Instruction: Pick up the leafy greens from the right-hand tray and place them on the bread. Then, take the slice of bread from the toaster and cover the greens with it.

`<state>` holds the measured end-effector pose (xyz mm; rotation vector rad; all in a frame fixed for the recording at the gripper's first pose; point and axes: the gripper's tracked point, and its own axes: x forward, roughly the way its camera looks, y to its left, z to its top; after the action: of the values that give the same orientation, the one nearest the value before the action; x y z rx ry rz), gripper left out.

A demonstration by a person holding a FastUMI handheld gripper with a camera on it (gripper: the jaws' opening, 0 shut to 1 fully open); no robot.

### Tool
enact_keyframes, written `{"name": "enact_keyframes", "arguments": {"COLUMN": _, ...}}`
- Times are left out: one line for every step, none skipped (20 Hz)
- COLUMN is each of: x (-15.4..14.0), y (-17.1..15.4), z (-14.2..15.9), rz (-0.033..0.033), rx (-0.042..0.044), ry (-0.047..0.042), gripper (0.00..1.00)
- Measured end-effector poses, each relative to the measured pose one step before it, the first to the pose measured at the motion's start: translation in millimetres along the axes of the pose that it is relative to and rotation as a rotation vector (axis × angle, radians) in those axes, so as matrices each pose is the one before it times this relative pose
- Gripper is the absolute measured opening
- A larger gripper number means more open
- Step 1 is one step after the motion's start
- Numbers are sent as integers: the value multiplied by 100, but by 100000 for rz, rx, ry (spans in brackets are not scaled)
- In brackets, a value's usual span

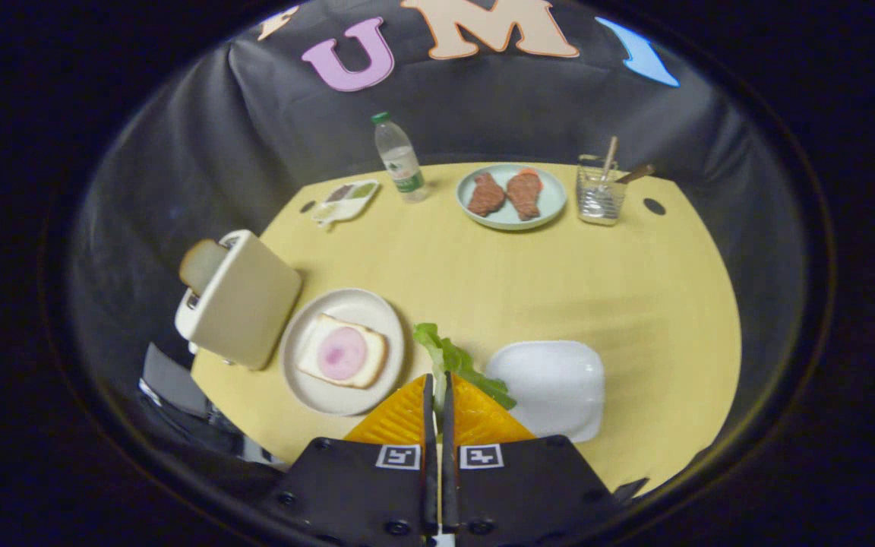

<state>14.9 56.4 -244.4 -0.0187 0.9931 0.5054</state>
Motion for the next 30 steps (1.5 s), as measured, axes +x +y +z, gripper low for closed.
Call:
{"name": "enact_keyframes", "arguments": {"x": 169, "y": 2024, "z": 184, "rz": 5006, "rx": 2692, "ry": 506, "gripper": 5}}
{"name": "enact_keyframes", "arguments": {"x": 402, "y": 1990, "z": -18, "rz": 4940, "rx": 2565, "ry": 879, "gripper": 5}}
{"name": "enact_keyframes", "arguments": {"x": 502, "y": 1985, "z": 121, "rz": 5270, "rx": 2605, "ry": 671, "gripper": 5}}
{"name": "enact_keyframes", "arguments": {"x": 596, "y": 2105, "z": -84, "rz": 5109, "rx": 2776, "ry": 452, "gripper": 5}}
{"name": "enact_keyframes", "arguments": {"x": 665, "y": 1970, "z": 130, "rz": 4730, "rx": 2743, "ry": -66, "gripper": 5}}
{"name": "enact_keyframes", "arguments": {"x": 773, "y": 1702, "z": 104, "rz": 4117, "rx": 2647, "ry": -170, "gripper": 5}}
{"name": "enact_keyframes", "arguments": {"x": 999, "y": 1386, "z": -36, "rz": 3273, "rx": 2362, "ry": -389, "gripper": 5}}
{"name": "enact_keyframes", "arguments": {"x": 1007, "y": 1050, "z": 96, "rz": 2317, "rx": 1419, "ry": -531, "gripper": 5}}
{"name": "enact_keyframes", "arguments": {"x": 967, "y": 662, "z": -210, "rz": 1372, "rx": 1190, "ry": -226, "gripper": 5}}
{"name": "enact_keyframes", "arguments": {"x": 1034, "y": 298, "z": -159, "rz": 664, "rx": 1133, "ry": -29, "gripper": 5}}
{"name": "enact_keyframes", "arguments": {"x": 925, "y": -283, "z": -268, "rz": -605, "rx": 1376, "ry": 365, "gripper": 5}}
{"name": "enact_keyframes", "arguments": {"x": 825, "y": -737, "z": -419, "rz": -1867, "rx": 1447, "ry": 725, "gripper": 5}}
{"name": "enact_keyframes", "arguments": {"x": 828, "y": -1192, "z": -338, "rz": -3310, "rx": 1434, "ry": 986, "gripper": 5}}
{"name": "enact_keyframes", "arguments": {"x": 799, "y": -1420, "z": -487, "rz": -4284, "rx": 963, "ry": 1917, "gripper": 5}}
{"name": "enact_keyframes", "arguments": {"x": 740, "y": -1378, "z": -419, "rz": -4695, "rx": 216, "ry": 1091, "gripper": 5}}
{"name": "enact_keyframes", "arguments": {"x": 760, "y": -1826, "z": -95, "rz": -5416, "rx": -750, "ry": 596, "gripper": 5}}
{"name": "enact_keyframes", "arguments": {"x": 537, "y": -1794, "z": -62, "rz": -5581, "rx": -1392, "ry": 600, "gripper": 5}}
{"name": "enact_keyframes", "arguments": {"x": 463, "y": -1338, "z": -222, "rz": -4968, "rx": -1487, "ry": 770, "gripper": 5}}
{"name": "enact_keyframes", "arguments": {"x": 345, "y": -698, "z": -244, "rz": -2896, "rx": -1263, "ry": 884, "gripper": 5}}
{"name": "enact_keyframes", "arguments": {"x": 449, "y": -444, "z": -362, "rz": -2347, "rx": -908, "ry": 1108, "gripper": 6}}
{"name": "enact_keyframes", "arguments": {"x": 164, "y": -498, "z": -116, "rz": -2157, "rx": -1035, "ry": 516, "gripper": 6}}
{"name": "enact_keyframes", "arguments": {"x": 53, "y": -228, "z": -147, "rz": -1805, "rx": -834, "ry": 491, "gripper": 6}}
{"name": "enact_keyframes", "arguments": {"x": 187, "y": -146, "z": -109, "rz": -794, "rx": -658, "ry": 266, "gripper": 9}}
{"name": "enact_keyframes", "arguments": {"x": -58, "y": -105, "z": -138, "rz": -656, "rx": -475, "ry": -222, "gripper": 13}}
{"name": "enact_keyframes", "arguments": {"x": 119, "y": -191, "z": -33, "rz": -898, "rx": -83, "ry": -122, "gripper": 17}}
{"name": "enact_keyframes", "arguments": {"x": -62, "y": -198, "z": -124, "rz": -864, "rx": 59, "ry": 565, "gripper": 21}}
{"name": "enact_keyframes", "arguments": {"x": -30, "y": -213, "z": -28, "rz": -928, "rx": 124, "ry": 88, "gripper": 25}}
{"name": "enact_keyframes", "arguments": {"x": -385, "y": -252, "z": 112, "rz": -895, "rx": -94, "ry": -534, "gripper": 29}}
{"name": "enact_keyframes", "arguments": {"x": -64, "y": -234, "z": 170, "rz": -1286, "rx": 126, "ry": -585, "gripper": 33}}
{"name": "enact_keyframes", "arguments": {"x": -275, "y": -448, "z": 66, "rz": -1616, "rx": 158, "ry": -831, "gripper": 37}}
